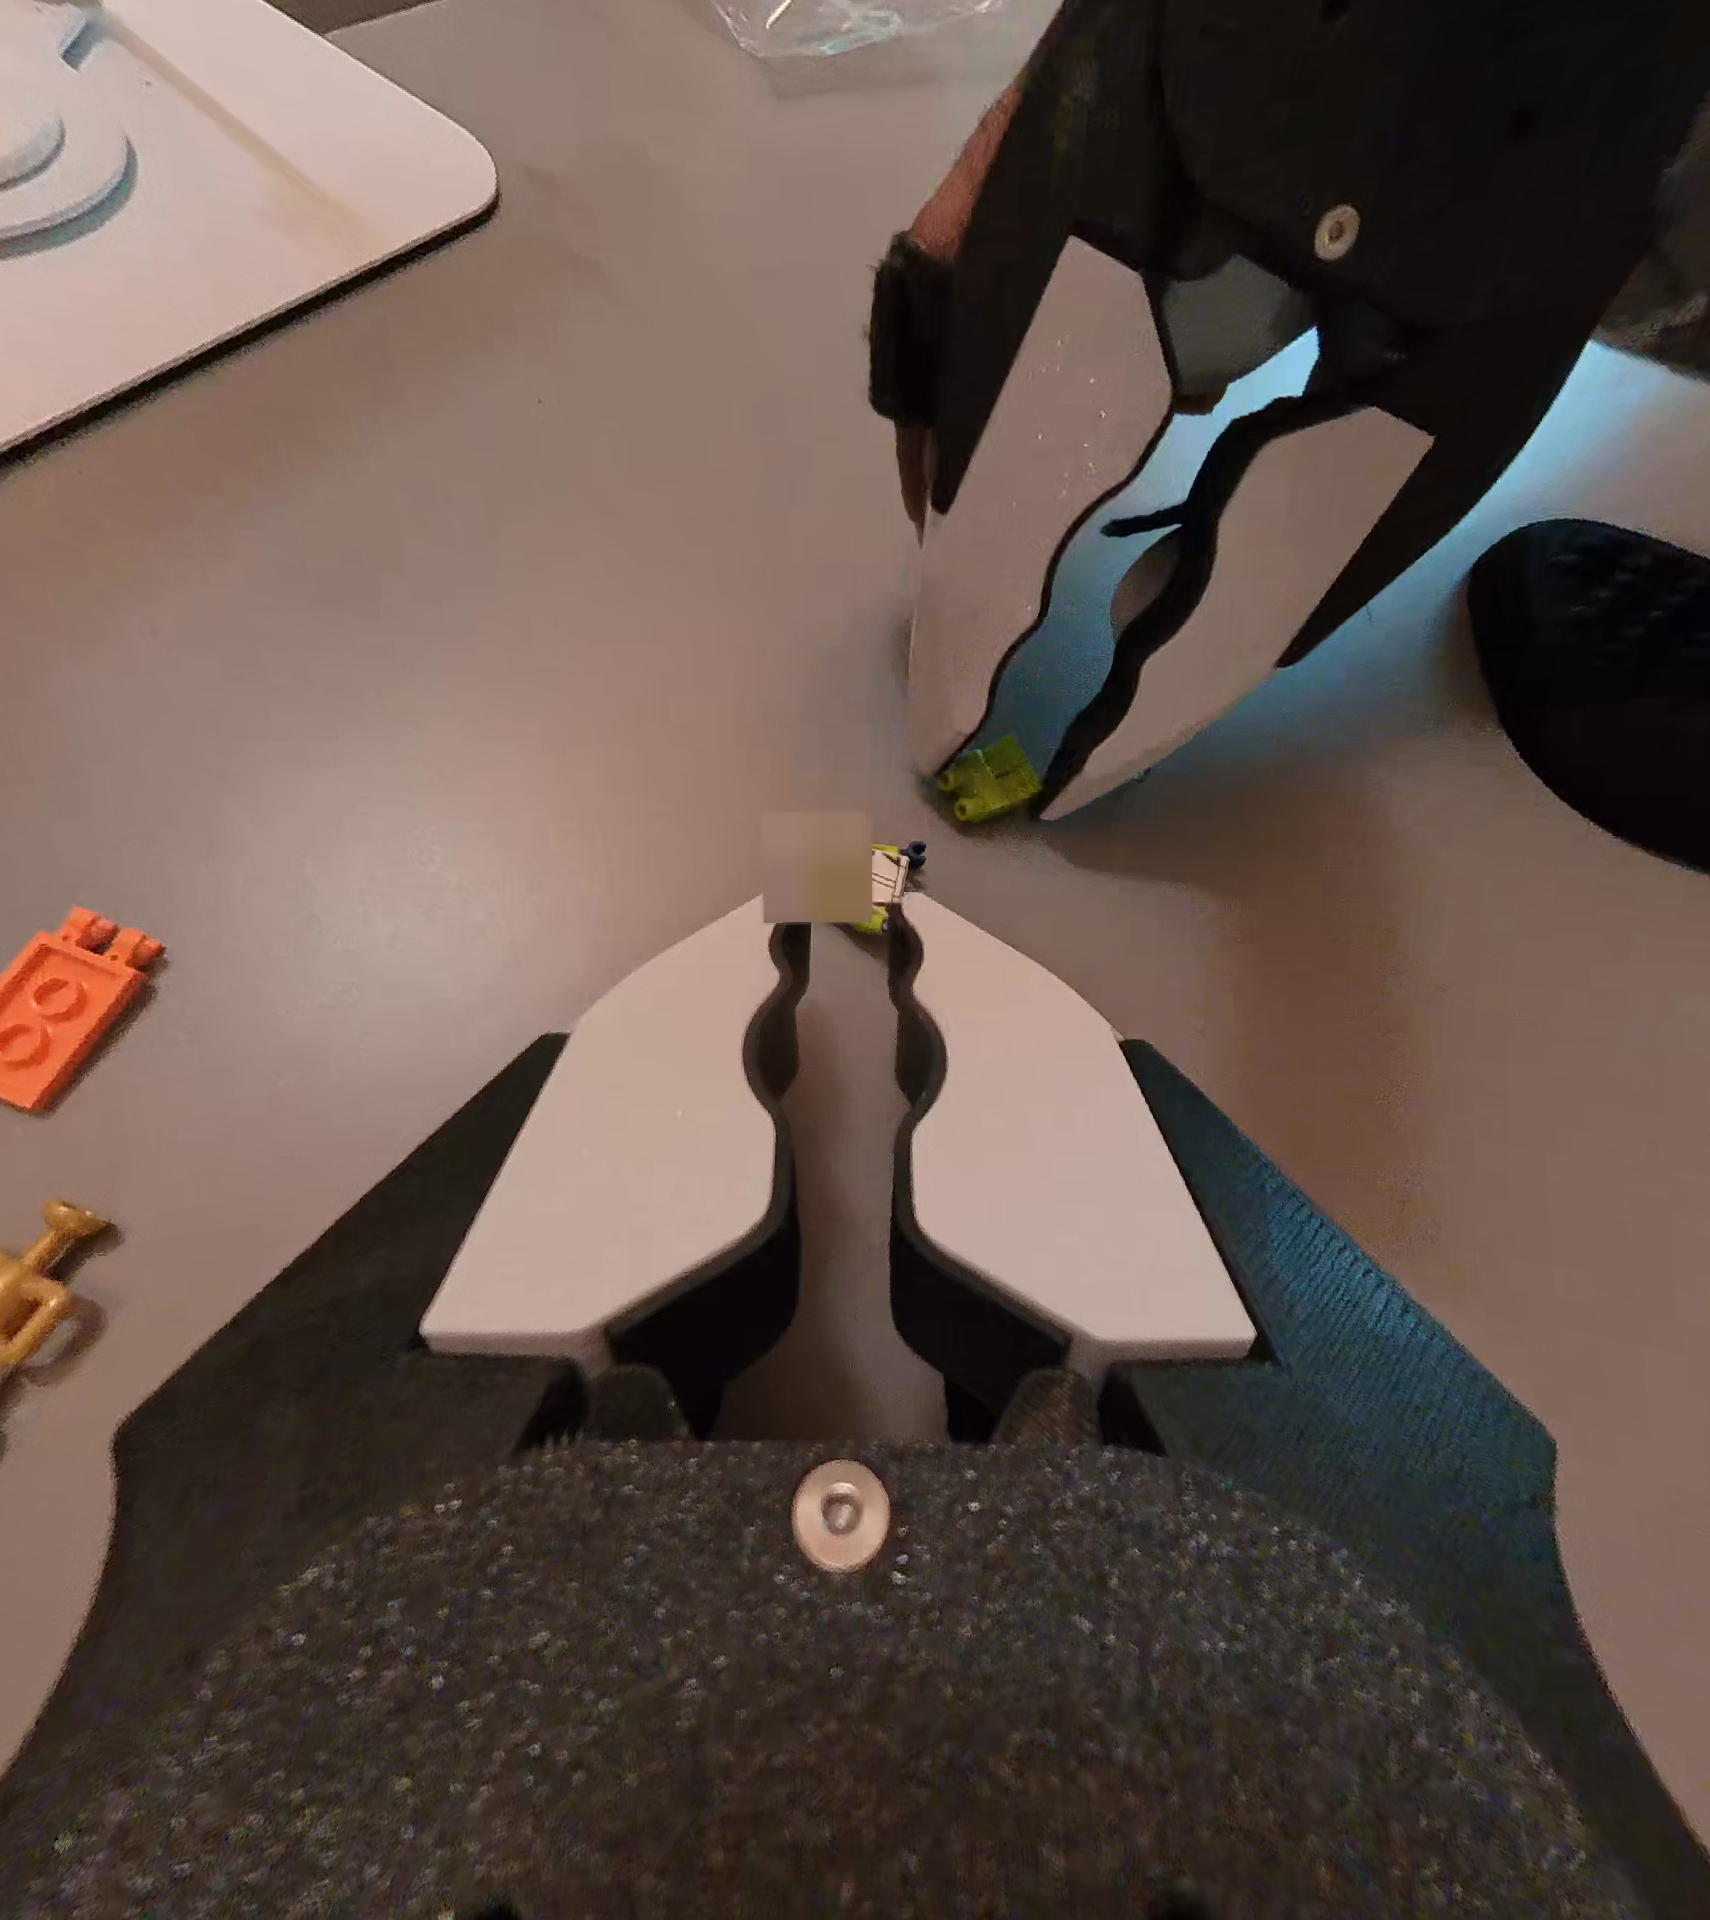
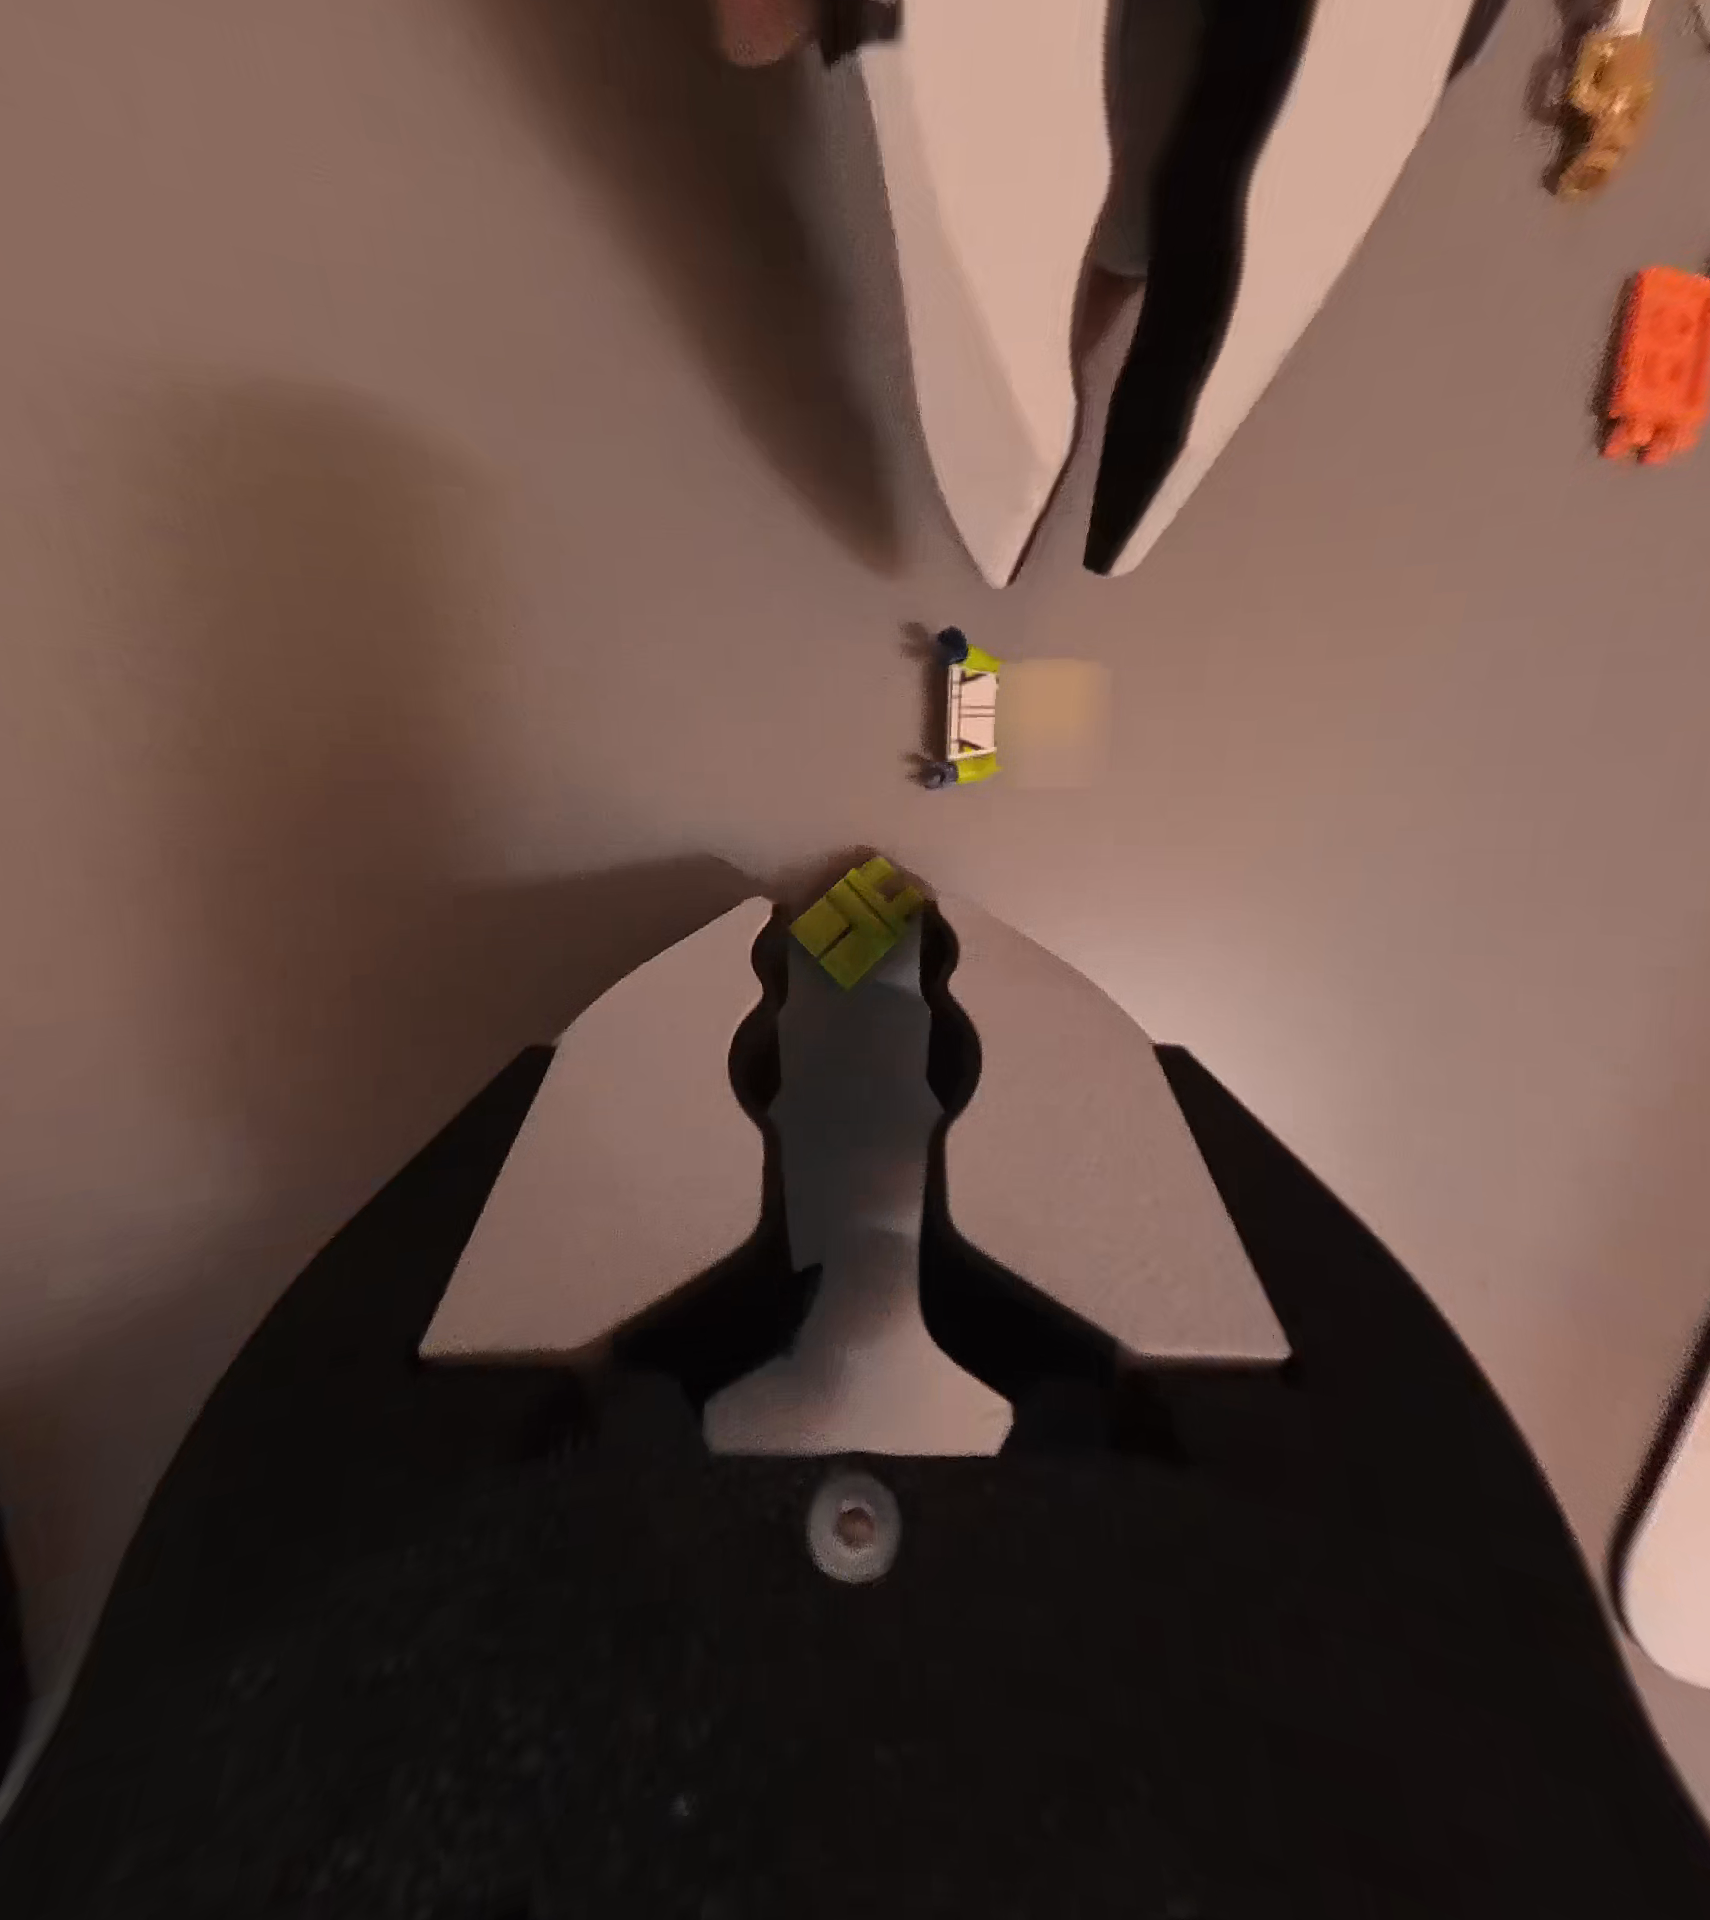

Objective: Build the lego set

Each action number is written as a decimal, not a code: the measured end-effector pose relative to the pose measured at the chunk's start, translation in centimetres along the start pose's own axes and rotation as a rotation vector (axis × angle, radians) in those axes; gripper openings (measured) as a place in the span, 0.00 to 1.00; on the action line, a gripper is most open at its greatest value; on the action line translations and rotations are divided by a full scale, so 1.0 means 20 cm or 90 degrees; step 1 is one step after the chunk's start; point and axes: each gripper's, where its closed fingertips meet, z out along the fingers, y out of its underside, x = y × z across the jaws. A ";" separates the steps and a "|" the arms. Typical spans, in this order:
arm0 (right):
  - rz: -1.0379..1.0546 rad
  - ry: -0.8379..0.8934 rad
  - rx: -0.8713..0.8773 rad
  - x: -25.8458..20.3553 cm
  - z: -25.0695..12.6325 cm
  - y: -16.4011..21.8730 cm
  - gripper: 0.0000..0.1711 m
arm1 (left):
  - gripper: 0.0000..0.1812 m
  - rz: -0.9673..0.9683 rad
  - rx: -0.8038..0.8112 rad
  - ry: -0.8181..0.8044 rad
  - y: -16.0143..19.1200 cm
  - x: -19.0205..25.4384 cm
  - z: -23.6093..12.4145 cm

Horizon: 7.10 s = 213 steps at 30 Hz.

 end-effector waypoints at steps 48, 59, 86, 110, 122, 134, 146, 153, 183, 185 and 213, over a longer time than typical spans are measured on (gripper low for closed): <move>0.280 0.255 0.150 0.04 -0.07 -0.02 0.16 | 0.09 -0.123 0.016 0.123 -0.21 0.03 -0.03; 0.334 0.191 0.139 0.01 0.01 -0.02 0.16 | 0.09 -0.242 0.084 0.045 -0.17 0.00 -0.05; 0.562 0.010 0.515 0.03 -0.34 -0.29 0.05 | 0.09 -0.007 0.264 0.010 -0.34 0.14 -0.15; 0.566 0.058 0.601 0.06 -0.36 -0.33 0.04 | 0.09 0.128 0.286 -0.105 -0.39 0.16 -0.19; 0.547 0.052 0.609 0.05 -0.35 -0.37 0.04 | 0.08 0.200 0.289 -0.124 -0.45 0.22 -0.21; 0.380 0.130 0.399 -0.02 -0.28 -0.29 0.05 | 0.16 0.302 0.173 -0.013 -0.33 0.28 -0.19; 0.186 0.240 0.245 -0.09 -0.23 -0.26 0.05 | 0.08 0.438 0.053 -0.032 -0.17 0.33 -0.10; 0.078 0.323 0.212 -0.10 -0.23 -0.28 0.04 | 0.08 0.474 0.043 -0.031 -0.14 0.34 -0.10; -0.012 0.404 0.180 -0.08 -0.23 -0.26 0.10 | 0.08 0.464 -0.007 -0.039 -0.09 0.28 -0.05; -0.020 0.393 0.178 -0.10 -0.22 -0.27 0.05 | 0.08 0.464 -0.009 -0.037 -0.08 0.29 -0.05; 0.433 -0.017 0.745 -0.06 -0.50 -0.40 0.05 | 0.02 0.088 0.236 0.189 -0.37 0.40 -0.18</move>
